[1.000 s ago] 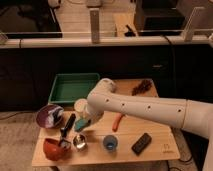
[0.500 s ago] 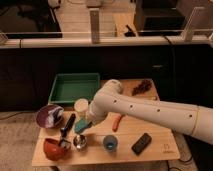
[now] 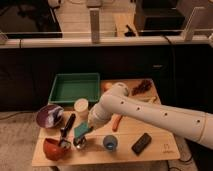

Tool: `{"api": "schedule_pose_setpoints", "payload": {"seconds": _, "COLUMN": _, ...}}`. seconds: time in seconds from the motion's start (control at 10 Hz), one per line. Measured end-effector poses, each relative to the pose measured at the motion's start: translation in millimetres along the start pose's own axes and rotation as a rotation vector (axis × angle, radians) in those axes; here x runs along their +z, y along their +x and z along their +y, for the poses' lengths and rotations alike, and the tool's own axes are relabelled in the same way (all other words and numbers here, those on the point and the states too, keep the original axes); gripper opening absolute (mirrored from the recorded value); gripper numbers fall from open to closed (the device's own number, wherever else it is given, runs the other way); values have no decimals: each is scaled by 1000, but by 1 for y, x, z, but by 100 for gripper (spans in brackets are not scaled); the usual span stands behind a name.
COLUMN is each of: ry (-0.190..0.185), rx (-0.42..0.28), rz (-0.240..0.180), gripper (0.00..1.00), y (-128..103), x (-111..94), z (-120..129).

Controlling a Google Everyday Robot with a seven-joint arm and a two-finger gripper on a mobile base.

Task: Place sponge in metal cup

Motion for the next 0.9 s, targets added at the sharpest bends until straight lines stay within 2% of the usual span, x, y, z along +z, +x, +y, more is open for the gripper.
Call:
{"api": "schedule_pose_setpoints", "payload": {"seconds": 0.3, "ry": 24, "rx": -36, "rz": -30, "gripper": 0, "y": -9, "x": 5, "z": 0}}
{"api": "schedule_pose_setpoints", "payload": {"seconds": 0.5, "ry": 56, "rx": -62, "rz": -40, "gripper": 0, "y": -14, "x": 6, "z": -1}}
{"api": "schedule_pose_setpoints", "payload": {"seconds": 0.9, "ry": 57, "rx": -95, "rz": -60, "gripper": 0, "y": -19, "x": 10, "z": -2}}
